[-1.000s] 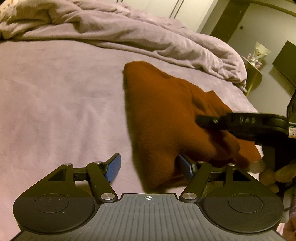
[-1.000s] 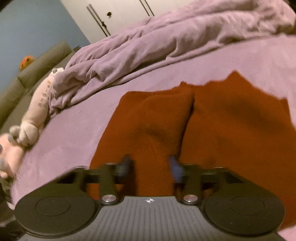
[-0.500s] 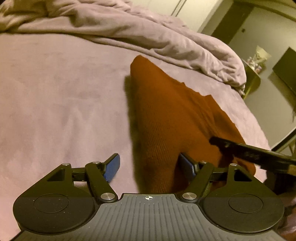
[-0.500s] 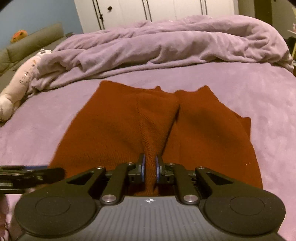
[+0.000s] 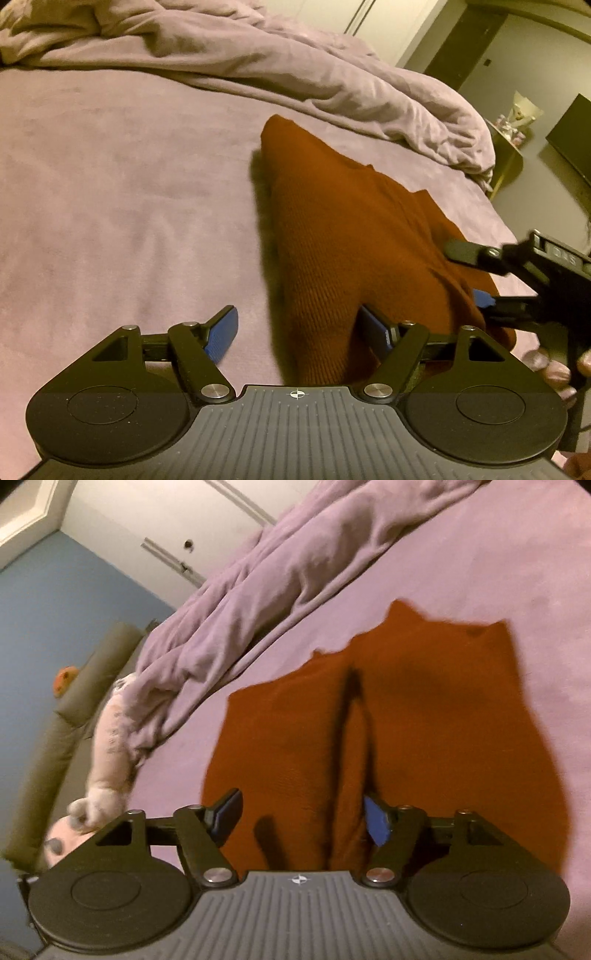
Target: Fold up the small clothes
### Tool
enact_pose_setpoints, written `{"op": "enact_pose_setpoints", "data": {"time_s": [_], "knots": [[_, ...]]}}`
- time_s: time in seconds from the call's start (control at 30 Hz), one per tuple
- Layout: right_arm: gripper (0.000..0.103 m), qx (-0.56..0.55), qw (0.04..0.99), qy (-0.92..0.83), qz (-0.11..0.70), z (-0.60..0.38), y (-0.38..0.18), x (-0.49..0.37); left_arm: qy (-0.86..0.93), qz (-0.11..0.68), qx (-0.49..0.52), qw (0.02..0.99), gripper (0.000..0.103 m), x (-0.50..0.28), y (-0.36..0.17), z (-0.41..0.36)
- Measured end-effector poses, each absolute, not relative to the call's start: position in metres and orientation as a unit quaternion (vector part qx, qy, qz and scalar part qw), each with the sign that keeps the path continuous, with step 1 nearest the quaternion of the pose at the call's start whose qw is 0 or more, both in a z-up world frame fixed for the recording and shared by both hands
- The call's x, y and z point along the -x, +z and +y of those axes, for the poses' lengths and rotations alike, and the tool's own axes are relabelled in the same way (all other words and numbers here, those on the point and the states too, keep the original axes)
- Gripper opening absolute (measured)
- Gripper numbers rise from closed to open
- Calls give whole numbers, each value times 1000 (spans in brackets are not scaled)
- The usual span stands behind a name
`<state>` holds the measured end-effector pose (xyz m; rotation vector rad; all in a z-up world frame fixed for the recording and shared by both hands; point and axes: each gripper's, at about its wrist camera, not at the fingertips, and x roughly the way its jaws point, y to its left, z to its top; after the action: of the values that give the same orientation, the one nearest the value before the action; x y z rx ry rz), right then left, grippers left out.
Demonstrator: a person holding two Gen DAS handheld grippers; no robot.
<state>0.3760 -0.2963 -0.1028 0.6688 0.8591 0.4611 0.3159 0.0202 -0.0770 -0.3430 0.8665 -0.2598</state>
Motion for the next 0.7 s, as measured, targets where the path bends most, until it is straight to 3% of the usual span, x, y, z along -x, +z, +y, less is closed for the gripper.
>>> {"op": "enact_pose_setpoints", "data": {"time_s": [0.1, 0.17, 0.2, 0.4, 0.47, 0.57, 0.7], "knots": [[67, -299, 831, 216, 416, -279, -106, -385, -125, 416, 160, 886, 79, -315, -77, 19], [42, -255, 848, 208, 415, -262, -99, -385, -119, 414, 150, 890, 79, -311, -74, 18], [18, -226, 859, 199, 414, -255, -95, -383, -113, 410, 140, 894, 79, -306, -72, 16], [13, -5, 930, 177, 323, -209, -37, -358, -115, 400, 71, 906, 78, -282, -65, -14], [13, 29, 942, 178, 283, -204, -13, -347, -100, 413, 72, 902, 74, -288, -71, -21], [13, 75, 955, 155, 241, -211, 4, -334, -82, 430, 104, 893, 75, -301, -79, -25], [13, 66, 953, 116, 272, -251, -17, -337, -78, 427, 103, 895, 78, -300, -79, -33]]}}
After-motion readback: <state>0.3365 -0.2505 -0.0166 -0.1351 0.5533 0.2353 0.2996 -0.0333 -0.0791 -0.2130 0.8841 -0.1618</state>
